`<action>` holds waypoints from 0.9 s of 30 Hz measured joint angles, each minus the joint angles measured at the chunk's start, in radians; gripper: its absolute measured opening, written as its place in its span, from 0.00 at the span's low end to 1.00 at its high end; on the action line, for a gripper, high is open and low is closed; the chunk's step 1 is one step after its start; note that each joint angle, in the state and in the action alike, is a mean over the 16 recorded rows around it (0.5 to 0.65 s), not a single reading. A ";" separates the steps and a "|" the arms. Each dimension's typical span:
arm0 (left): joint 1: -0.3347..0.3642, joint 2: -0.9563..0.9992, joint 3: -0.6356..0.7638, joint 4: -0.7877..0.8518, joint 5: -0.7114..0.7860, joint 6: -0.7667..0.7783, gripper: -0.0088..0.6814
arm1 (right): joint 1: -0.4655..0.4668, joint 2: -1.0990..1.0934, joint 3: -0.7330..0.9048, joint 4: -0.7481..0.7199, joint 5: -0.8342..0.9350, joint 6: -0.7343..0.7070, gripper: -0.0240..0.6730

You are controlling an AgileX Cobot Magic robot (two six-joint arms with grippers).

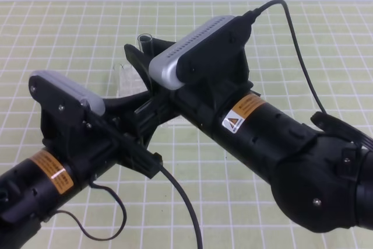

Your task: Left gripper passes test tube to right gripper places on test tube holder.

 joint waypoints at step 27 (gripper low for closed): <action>-0.001 -0.487 0.011 0.039 0.501 -0.016 0.05 | -0.082 -0.116 0.031 0.279 0.123 -0.266 0.17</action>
